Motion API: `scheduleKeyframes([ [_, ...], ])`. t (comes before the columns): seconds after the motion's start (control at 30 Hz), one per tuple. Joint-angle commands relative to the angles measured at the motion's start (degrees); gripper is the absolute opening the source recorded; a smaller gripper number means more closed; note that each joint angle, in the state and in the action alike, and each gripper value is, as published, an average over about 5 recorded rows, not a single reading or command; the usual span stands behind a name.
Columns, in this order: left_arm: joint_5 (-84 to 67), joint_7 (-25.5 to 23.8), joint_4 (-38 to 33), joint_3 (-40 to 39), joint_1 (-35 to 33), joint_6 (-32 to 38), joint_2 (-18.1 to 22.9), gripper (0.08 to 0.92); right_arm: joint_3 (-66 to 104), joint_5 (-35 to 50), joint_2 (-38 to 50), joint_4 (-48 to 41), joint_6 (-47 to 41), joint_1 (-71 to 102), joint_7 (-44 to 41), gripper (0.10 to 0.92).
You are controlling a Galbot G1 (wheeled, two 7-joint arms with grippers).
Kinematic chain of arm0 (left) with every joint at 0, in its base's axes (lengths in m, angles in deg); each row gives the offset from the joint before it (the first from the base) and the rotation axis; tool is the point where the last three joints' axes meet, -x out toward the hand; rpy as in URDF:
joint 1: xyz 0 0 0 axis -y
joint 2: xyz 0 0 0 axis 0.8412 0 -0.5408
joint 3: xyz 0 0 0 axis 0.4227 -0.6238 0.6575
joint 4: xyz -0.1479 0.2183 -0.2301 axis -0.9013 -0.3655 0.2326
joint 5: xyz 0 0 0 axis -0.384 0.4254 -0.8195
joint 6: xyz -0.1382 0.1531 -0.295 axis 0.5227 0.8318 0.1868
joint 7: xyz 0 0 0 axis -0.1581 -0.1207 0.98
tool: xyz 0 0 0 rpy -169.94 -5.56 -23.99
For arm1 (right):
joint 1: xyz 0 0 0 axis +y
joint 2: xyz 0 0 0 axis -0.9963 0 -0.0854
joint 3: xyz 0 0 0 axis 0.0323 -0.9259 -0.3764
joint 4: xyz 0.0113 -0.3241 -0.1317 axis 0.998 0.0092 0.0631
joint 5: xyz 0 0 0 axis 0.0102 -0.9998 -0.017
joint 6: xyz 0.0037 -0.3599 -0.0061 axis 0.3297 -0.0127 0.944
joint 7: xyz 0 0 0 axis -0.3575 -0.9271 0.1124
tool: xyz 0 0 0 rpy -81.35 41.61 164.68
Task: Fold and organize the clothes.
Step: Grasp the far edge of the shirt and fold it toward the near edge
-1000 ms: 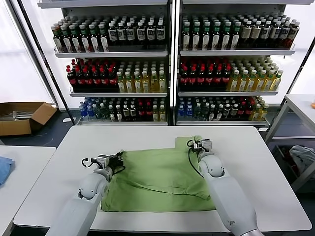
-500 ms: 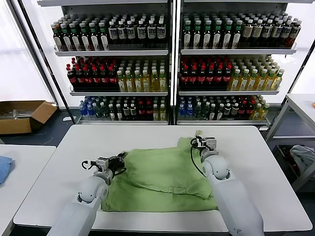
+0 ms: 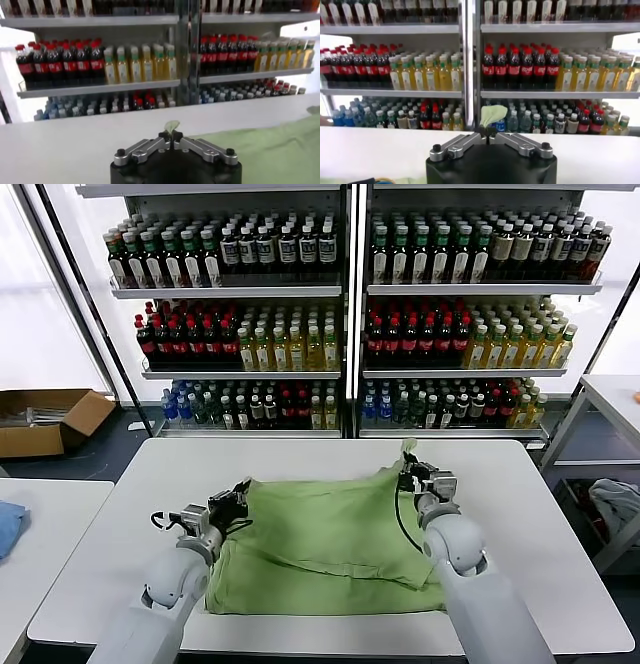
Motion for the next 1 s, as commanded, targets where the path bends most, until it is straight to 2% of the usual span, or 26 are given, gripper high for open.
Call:
scheduleKeyframes([
  [0.03, 1.08, -0.34, -9.40, 2.19, -7.42, 1.21, -0.49, 0.090, 1.51, -0.85, 0.42, 13.88, 0.14, 11.72, 0.80, 0.106],
  [0.2, 2.55, -0.54, -11.88, 3.86, -12.33, 1.28, -0.15, 0.090, 2.00, -2.37, -1.08, 17.08, -0.38, 16.48, 1.30, 0.106],
  [0.5, 5.84, -0.71, -15.70, 5.00, -20.43, 1.35, 1.13, 0.090, 4.45, -4.43, -2.51, 17.87, -0.92, 22.51, 3.85, 0.106],
  [1.0, 8.32, -1.23, -12.10, 5.10, -22.91, 2.14, 2.00, 0.090, 7.28, -8.52, -4.30, 19.09, 0.76, 34.28, 6.88, 0.106],
])
